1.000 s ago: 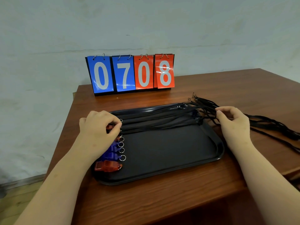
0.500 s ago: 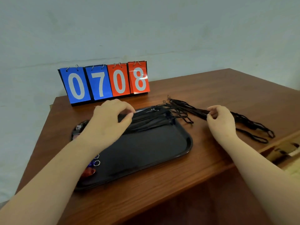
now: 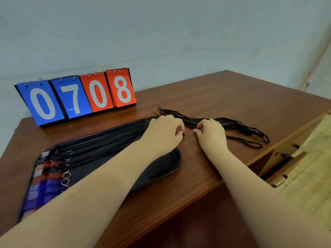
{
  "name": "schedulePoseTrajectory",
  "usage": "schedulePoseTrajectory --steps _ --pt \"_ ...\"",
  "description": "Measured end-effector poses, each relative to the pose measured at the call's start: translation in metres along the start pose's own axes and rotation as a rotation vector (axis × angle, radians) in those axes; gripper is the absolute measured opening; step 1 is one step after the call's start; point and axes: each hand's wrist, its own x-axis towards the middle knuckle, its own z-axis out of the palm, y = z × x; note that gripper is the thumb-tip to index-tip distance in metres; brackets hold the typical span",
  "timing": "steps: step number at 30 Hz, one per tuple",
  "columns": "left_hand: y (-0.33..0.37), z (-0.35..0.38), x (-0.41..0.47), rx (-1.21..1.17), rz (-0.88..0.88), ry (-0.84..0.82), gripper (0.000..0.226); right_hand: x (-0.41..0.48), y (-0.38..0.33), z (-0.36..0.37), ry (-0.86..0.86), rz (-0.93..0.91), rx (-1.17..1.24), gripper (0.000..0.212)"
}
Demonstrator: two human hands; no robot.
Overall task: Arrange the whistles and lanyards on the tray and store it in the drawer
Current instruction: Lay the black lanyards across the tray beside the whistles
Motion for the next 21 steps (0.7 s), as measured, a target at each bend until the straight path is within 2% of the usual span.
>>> schedulePoseTrajectory --steps 8,15,21 --pt "0.004 0.01 0.002 0.043 0.006 -0.019 0.019 0.004 -0.007 0.002 -0.064 0.049 -0.179 0.031" --pt "0.005 0.016 -0.002 0.047 -0.011 -0.011 0.02 0.0 -0.004 0.004 -0.004 0.064 -0.172 0.03" --pt "0.002 0.022 -0.001 0.059 -0.02 -0.023 0.021 0.004 -0.005 0.007 -0.07 0.077 -0.188 0.034"
